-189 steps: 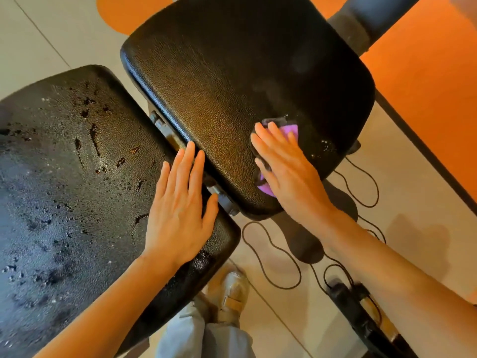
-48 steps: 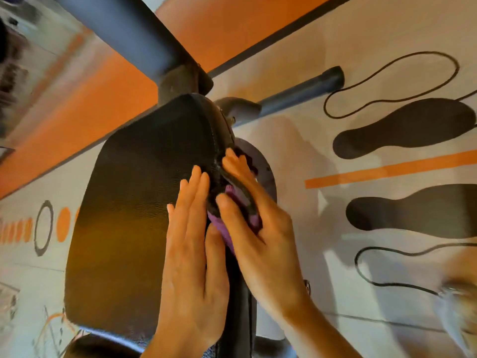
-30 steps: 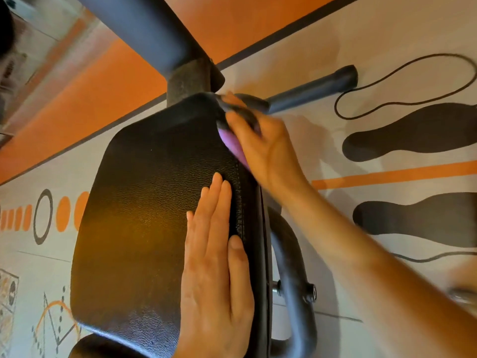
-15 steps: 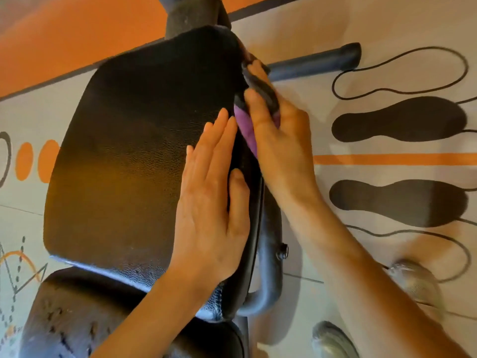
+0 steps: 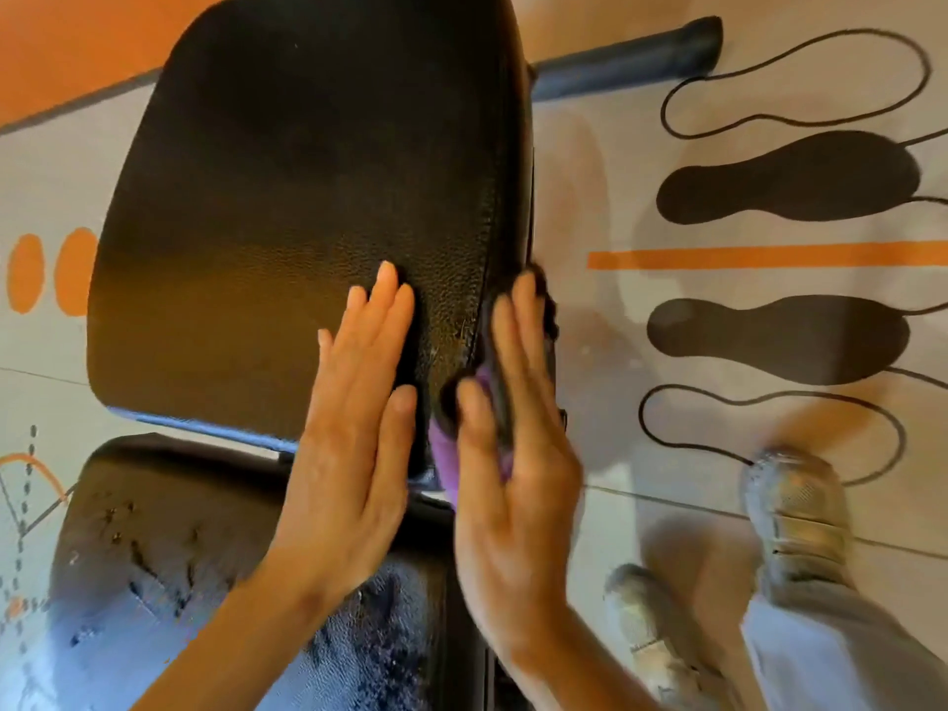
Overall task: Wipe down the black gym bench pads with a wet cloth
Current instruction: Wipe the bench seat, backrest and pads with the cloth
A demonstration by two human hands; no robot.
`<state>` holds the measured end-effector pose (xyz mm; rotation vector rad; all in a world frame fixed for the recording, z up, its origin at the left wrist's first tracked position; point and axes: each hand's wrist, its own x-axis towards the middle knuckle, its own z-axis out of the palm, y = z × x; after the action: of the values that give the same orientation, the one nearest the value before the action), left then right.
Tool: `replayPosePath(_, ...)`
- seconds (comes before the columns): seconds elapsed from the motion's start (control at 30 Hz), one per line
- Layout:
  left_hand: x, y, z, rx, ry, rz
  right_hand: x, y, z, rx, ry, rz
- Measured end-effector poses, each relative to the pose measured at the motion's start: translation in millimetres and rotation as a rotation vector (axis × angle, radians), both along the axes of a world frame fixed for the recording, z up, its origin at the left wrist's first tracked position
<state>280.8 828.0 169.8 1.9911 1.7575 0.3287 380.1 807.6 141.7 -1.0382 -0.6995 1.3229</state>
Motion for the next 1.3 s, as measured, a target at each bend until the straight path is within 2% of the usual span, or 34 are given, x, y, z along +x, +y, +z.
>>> replayPosePath(0.07,1,-1,-5,0.017,-0.003,-0.01,-6,0,-11,0.064,-0.174,-0.073)
replayPosePath(0.2,-1,-2,-9,0.055,0.036,-0.009,12,97,-30,0.014,-0.155,-0.107)
replayPosePath(0.3,-1,-2,-9,0.044,0.017,-0.013,-7,43,-24,-0.01,-0.182,-0.097)
replayPosePath(0.4,-2,-2,-8,0.018,0.013,-0.033,-18,-19,-13,0.081,-0.287,-0.059)
replayPosePath(0.57,2,-3,-9,0.062,0.037,0.0,11,86,-25,0.042,-0.123,-0.083)
replayPosePath(0.63,3,-2,-9,0.056,0.03,0.007,5,62,-26,0.035,-0.138,-0.036)
replayPosePath(0.77,1,-3,-9,0.041,0.004,-0.007,-11,-21,-18,0.139,-0.408,0.016)
replayPosePath(0.93,3,-4,-11,0.068,0.025,0.014,16,88,-28,0.117,-0.299,-0.02)
replayPosePath(1.03,2,-3,-10,0.058,-0.014,0.017,3,37,-23,0.07,-0.302,0.017)
replayPosePath(1.13,0,-4,-9,0.045,-0.054,0.005,-11,-20,-17,0.109,-0.478,0.014)
replayPosePath(1.3,-5,-3,-6,0.04,-0.077,-0.011,11,57,-16,0.066,-0.405,0.015)
